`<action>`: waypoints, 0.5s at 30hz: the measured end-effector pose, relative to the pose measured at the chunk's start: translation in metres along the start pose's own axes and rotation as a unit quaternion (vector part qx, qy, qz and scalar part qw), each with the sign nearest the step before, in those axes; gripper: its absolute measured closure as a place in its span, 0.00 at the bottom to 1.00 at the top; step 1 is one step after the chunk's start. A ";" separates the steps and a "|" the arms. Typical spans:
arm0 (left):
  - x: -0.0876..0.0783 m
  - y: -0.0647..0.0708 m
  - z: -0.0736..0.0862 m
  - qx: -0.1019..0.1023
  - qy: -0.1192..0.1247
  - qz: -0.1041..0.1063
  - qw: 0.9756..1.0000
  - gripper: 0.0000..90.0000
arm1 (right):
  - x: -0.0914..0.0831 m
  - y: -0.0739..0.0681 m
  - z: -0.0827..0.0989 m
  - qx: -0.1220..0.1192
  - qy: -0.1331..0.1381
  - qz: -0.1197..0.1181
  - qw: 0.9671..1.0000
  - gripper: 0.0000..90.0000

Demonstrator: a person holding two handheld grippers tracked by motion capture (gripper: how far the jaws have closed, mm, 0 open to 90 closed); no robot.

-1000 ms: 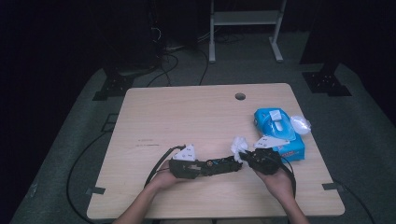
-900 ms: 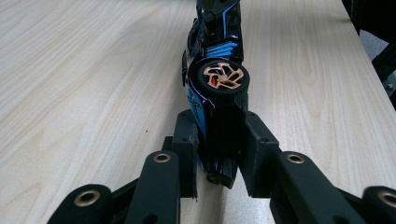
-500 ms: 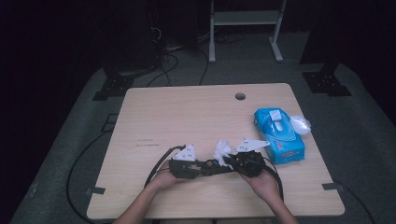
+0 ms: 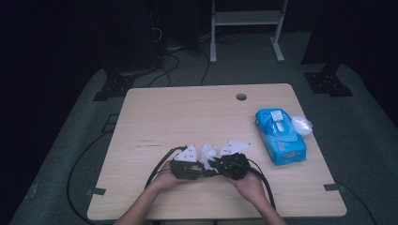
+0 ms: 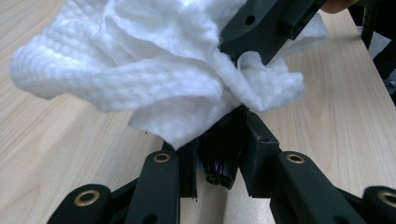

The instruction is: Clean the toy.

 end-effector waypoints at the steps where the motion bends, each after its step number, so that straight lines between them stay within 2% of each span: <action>1: 0.000 0.000 0.000 0.002 0.000 0.000 1.000 0.78 | -0.002 0.003 0.001 0.002 -0.001 0.001 1.000 0.92; 7: 0.000 0.000 -0.001 0.001 -0.001 0.000 1.000 0.79 | -0.020 0.023 0.010 0.016 -0.008 0.045 0.999 0.92; 9: 0.001 0.000 -0.001 0.001 -0.001 0.000 1.000 0.78 | -0.022 0.026 0.012 0.026 -0.004 0.043 0.999 0.92; 12: 0.001 0.000 -0.001 0.000 -0.001 0.001 1.000 0.78 | -0.021 0.020 0.011 0.011 -0.006 0.040 0.999 0.92; 15: 0.001 0.001 -0.001 -0.001 0.000 0.002 1.000 0.78 | -0.024 0.023 0.013 0.011 -0.009 0.042 0.999 0.92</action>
Point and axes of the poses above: each handheld gripper's, and its own axes: x roughly forward along the jaws, z roughly out of its underside, y roughly to its right, the point moved 3 cm from there along x, roughly forward along the jaws, and after that the axes turned 2 degrees about y, right-handed, at the moved point
